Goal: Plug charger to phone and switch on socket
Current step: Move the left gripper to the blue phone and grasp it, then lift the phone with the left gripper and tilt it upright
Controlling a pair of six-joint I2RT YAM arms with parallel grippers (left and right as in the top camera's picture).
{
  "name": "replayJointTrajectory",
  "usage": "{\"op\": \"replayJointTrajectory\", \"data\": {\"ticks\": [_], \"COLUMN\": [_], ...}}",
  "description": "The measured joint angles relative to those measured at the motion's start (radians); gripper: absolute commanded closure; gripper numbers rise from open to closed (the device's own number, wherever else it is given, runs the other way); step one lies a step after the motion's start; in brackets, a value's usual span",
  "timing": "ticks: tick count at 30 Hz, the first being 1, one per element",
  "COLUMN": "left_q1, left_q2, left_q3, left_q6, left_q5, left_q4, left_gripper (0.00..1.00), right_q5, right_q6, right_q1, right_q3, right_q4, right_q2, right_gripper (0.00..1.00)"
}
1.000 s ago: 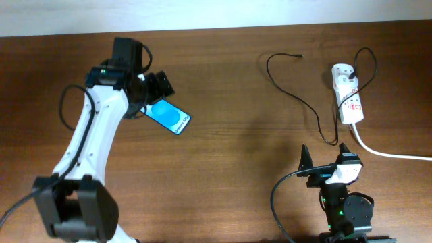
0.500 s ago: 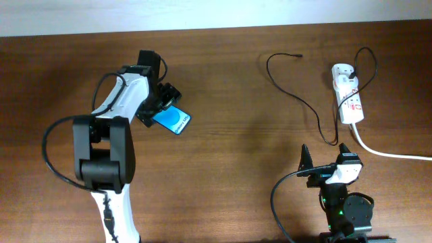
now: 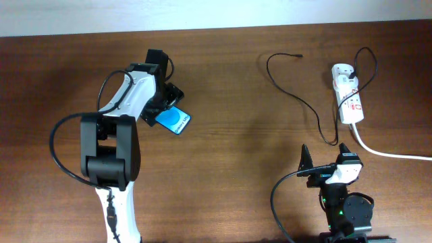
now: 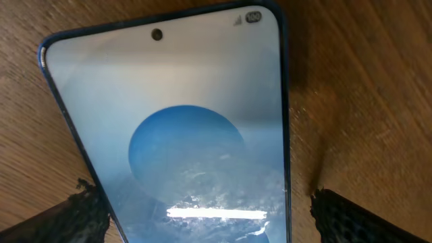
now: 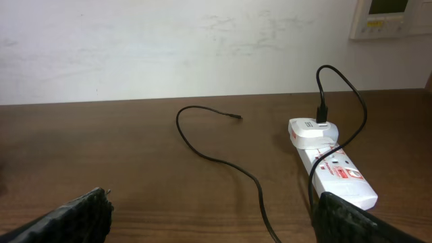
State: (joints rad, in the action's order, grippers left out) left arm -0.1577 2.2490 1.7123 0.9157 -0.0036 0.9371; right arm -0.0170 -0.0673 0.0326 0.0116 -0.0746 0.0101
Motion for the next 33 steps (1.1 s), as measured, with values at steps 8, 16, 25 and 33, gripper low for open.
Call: {"op": "replayJointTrajectory", "data": {"ticks": [8, 16, 25, 33], "left_q1": [-0.001, -0.006, -0.003, -0.003], "left_q2": [0.003, 0.005, 0.005, 0.013], "left_q3": [0.001, 0.001, 0.001, 0.018], "left_q6": [-0.164, -0.329, -0.374, -0.375], "left_q5": [-0.007, -0.011, -0.015, -0.01], "left_q4": [0.033, 0.037, 0.043, 0.074], "left_gripper": [0.19, 0.01, 0.3, 0.36], "right_q5": [0.0, 0.0, 0.0, 0.0], "right_q6": [0.0, 0.0, 0.0, 0.0], "right_q1": [0.0, 0.0, 0.0, 0.0], "right_q3": [0.0, 0.0, 0.0, 0.0], "right_q4": [0.0, 0.0, 0.0, 0.0], "right_q2": [0.0, 0.0, 0.0, 0.0], "right_gripper": [0.01, 0.02, 0.01, 0.01]}}
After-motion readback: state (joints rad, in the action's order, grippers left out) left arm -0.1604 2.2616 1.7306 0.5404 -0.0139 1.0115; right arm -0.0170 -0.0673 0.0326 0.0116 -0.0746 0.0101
